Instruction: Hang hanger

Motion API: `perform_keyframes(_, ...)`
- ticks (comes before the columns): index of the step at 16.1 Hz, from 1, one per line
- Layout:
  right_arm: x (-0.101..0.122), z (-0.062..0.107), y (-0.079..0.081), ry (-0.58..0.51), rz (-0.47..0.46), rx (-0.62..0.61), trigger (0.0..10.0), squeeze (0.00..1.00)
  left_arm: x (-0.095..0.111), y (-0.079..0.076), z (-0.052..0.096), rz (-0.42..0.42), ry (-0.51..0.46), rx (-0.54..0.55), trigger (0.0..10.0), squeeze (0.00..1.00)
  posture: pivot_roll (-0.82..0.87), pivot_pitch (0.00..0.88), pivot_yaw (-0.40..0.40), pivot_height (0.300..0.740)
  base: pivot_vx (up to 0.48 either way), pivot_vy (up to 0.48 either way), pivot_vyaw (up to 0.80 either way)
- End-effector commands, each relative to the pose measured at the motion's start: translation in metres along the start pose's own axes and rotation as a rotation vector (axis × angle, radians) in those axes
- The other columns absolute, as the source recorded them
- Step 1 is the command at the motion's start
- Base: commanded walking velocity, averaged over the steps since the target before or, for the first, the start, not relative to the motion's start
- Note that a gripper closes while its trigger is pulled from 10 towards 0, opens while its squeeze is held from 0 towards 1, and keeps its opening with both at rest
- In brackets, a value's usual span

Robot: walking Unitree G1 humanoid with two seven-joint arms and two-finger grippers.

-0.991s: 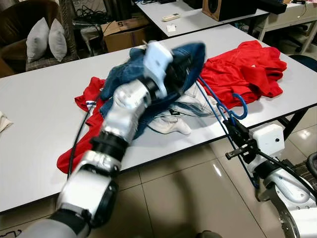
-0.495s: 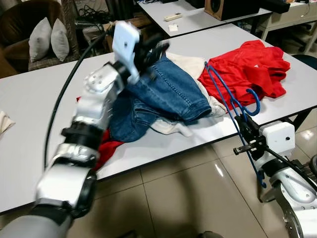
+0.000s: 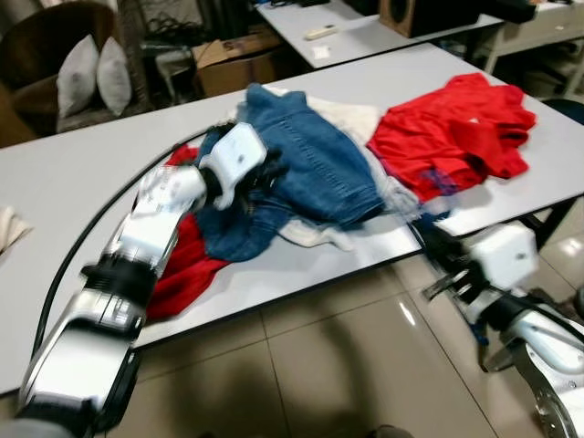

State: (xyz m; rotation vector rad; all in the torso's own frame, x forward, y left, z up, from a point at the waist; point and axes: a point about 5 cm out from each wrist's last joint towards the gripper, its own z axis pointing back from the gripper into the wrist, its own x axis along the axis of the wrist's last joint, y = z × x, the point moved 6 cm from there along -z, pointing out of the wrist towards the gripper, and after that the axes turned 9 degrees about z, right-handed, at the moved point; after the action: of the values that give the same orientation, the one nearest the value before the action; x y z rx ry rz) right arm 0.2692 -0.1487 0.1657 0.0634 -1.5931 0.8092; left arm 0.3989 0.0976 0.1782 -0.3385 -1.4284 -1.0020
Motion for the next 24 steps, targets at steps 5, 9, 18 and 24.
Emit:
perform_keyframes(5, 0.022, 0.003, 0.027, -0.026, 0.032, 0.269, 10.0, 0.00, -0.010, -0.005, 0.042, 0.031, 0.070, -0.106, 10.0, 0.00, -0.13, 0.000, 0.125, 0.740, 0.000, 0.000, 0.00)
perform_keyframes(9, 0.019, 0.007, 0.027, 0.010, 0.043, 0.308, 10.0, 0.00, -0.026, 0.004, 0.051, -0.039, 0.164, -0.059, 10.0, 0.00, -0.12, 0.000, 0.114, 0.740, 0.000, 0.000, 0.00)
perform_keyframes(18, -0.023, 0.015, -0.036, 0.225, 0.169, -0.021, 10.0, 0.00, -0.031, -0.002, 0.021, -0.190, 0.162, 0.027, 10.0, 0.25, -0.15, 0.000, 0.135, 0.740, 0.000, 0.000, 0.00)
perform_keyframes(24, -0.006, 0.016, -0.087, 0.127, 0.086, -0.319, 10.0, 0.00, -0.021, 0.005, 0.005, -0.222, 0.096, 0.124, 10.0, 0.00, -0.15, 0.000, 0.132, 0.740, 0.000, 0.000, 0.00)
